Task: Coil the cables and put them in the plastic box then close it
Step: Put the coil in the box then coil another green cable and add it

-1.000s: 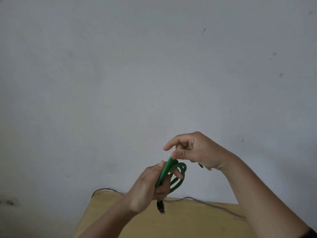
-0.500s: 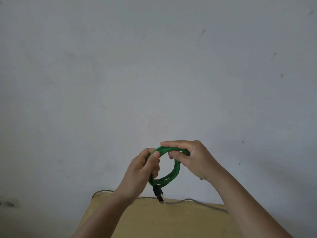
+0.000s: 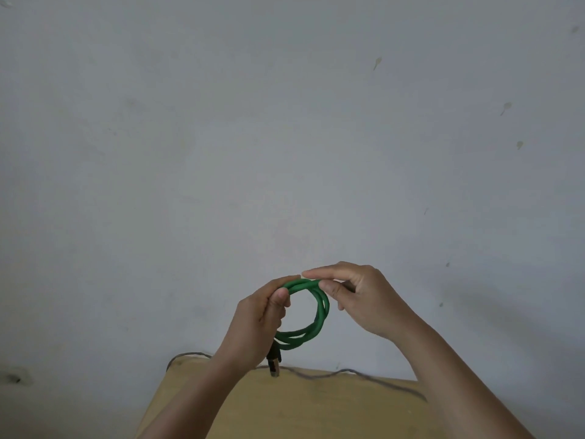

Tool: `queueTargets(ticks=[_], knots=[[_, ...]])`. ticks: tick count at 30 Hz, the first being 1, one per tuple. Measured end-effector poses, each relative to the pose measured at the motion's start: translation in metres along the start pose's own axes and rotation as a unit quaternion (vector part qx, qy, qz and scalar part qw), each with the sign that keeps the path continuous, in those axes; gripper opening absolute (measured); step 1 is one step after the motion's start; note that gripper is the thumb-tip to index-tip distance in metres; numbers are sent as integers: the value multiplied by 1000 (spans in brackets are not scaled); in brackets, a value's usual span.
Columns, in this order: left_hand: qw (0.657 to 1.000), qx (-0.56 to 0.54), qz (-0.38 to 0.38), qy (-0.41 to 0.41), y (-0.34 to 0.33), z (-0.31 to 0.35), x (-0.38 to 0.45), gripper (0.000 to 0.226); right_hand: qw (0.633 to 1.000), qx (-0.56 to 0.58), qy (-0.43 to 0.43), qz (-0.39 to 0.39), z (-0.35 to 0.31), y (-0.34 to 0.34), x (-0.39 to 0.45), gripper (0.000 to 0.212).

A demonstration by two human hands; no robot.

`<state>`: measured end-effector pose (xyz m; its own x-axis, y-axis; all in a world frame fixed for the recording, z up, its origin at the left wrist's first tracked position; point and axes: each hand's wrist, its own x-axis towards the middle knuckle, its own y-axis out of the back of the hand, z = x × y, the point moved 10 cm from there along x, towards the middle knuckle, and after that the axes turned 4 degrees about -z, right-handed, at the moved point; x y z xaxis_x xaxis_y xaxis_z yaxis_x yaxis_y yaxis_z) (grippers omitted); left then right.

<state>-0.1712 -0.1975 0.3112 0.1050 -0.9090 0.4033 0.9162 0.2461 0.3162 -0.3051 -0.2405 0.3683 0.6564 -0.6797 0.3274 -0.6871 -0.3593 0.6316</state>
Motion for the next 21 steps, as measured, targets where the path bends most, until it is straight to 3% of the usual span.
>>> queueTargets(ticks=[5, 9, 13, 21], knots=[[996, -27, -86, -4, -17, 2, -6, 38, 992, -57, 65, 87, -16, 18, 0, 19], [991, -19, -123, -44, -21, 18, -6, 35, 988, -14, 77, 131, -18, 32, 2, 16], [986, -84, -130, -56, -14, 24, -6, 33, 993, 58, 36, 95, -6, 25, 4, 19], [981, -162, -90, -49, 9, 18, -4, 35, 998, 50, 5, 34, 7, 14, -3, 24]])
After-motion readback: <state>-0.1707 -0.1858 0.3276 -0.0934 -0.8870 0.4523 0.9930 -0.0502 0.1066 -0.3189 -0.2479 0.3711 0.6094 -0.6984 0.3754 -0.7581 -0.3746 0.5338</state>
